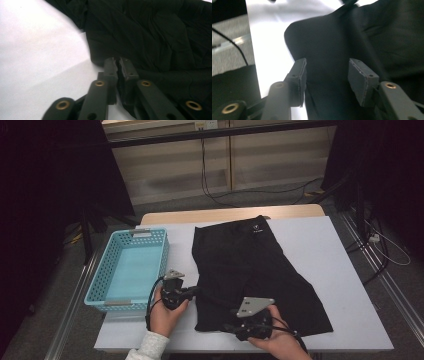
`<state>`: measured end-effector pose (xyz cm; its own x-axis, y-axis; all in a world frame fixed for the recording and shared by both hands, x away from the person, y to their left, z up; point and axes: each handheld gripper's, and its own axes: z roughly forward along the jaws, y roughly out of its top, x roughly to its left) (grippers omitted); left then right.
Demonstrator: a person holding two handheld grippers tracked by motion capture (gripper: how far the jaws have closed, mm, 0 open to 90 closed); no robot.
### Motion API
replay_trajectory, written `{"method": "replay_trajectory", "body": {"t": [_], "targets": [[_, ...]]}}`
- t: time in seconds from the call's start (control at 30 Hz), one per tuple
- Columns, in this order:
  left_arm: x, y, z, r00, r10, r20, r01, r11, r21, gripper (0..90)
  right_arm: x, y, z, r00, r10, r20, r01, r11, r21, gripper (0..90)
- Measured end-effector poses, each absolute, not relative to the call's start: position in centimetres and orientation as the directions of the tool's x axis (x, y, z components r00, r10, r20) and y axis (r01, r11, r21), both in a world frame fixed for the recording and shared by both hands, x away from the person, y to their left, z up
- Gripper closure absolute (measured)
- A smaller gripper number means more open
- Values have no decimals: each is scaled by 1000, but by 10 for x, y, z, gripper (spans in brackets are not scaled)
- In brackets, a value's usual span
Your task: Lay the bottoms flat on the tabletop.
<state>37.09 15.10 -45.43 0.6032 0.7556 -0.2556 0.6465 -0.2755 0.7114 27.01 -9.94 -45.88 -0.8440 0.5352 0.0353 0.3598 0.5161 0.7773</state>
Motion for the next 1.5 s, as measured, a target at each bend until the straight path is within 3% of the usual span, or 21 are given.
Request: {"method": "replay_trajectory", "body": {"t": [0.07, 0.1, 0.13, 0.17, 0.2, 0.23, 0.27, 0.37, 0.6, 0.63, 0.7, 0.73, 0.8, 0.97, 1.03, 1.07, 1.17, 1.2, 1.23, 1.37, 1.5], "targets": [[371, 152, -454, 604, 756, -253, 644, -276, 713, 714, 276, -86, -470, -850, 527, 23, 355, 537, 765, 466], [371, 152, -454, 604, 752, -264, 645, -267, 716, 714, 276, -86, -470, -850, 527, 23, 355, 537, 765, 466], [371, 153, -453, 607, 751, -261, 635, -260, 728, 634, 279, -84, -469, -842, 539, 23, 362, 533, 765, 592], [371, 153, -453, 607, 751, -261, 635, -260, 728, 574, 279, -84, -469, -842, 539, 23, 362, 533, 765, 592], [371, 153, -452, 606, 754, -254, 626, -255, 737, 550, 281, -85, -469, -845, 533, 31, 362, 530, 767, 781], [371, 153, -451, 608, 753, -252, 623, -255, 740, 550, 281, -85, -469, -845, 533, 31, 362, 530, 767, 781], [371, 154, -451, 611, 750, -254, 621, -255, 741, 538, 281, -85, -469, -848, 529, 37, 362, 527, 769, 889], [371, 154, -451, 609, 754, -245, 613, -253, 748, 470, 280, -87, -469, -849, 522, 77, 387, 516, 764, 899], [372, 155, -451, 591, 770, -241, 614, -236, 753, 431, 264, -96, -466, -889, 415, 192, 410, 539, 736, 898], [372, 155, -451, 592, 771, -237, 613, -239, 753, 430, 262, -97, -466, -890, 417, 184, 404, 534, 743, 871], [372, 154, -452, 591, 772, -233, 611, -239, 755, 410, 264, -101, -460, -880, 443, 171, 400, 496, 771, 654], [372, 154, -452, 594, 770, -233, 610, -243, 754, 410, 264, -101, -460, -880, 443, 171, 400, 496, 771, 654], [372, 153, -452, 594, 772, -228, 608, -244, 756, 403, 271, -105, -454, -851, 513, 110, 385, 469, 795, 510], [372, 152, -453, 597, 769, -228, 612, -252, 750, 396, 282, -97, -465, -842, 536, 60, 383, 516, 766, 463], [372, 152, -454, 597, 768, -232, 613, -250, 750, 395, 283, -92, -470, -845, 534, 31, 365, 533, 764, 469], [372, 152, -454, 599, 767, -231, 611, -252, 751, 396, 283, -91, -469, -845, 534, 16, 358, 544, 759, 521], [372, 152, -454, 600, 766, -230, 609, -252, 752, 395, 284, -90, -468, -829, 559, 13, 372, 535, 758, 800], [372, 153, -454, 602, 765, -230, 609, -253, 752, 395, 284, -90, -468, -829, 559, 13, 372, 535, 758, 800], [372, 153, -454, 604, 764, -227, 606, -255, 753, 396, 284, -90, -467, -826, 564, 6, 376, 542, 752, 887], [371, 152, -454, 602, 765, -231, 608, -251, 753, 396, 286, -89, -466, -828, 561, 19, 387, 546, 743, 900], [371, 150, -454, 599, 761, -247, 615, -240, 751, 396, 284, -93, -465, -840, 530, 119, 432, 518, 738, 900]]}}
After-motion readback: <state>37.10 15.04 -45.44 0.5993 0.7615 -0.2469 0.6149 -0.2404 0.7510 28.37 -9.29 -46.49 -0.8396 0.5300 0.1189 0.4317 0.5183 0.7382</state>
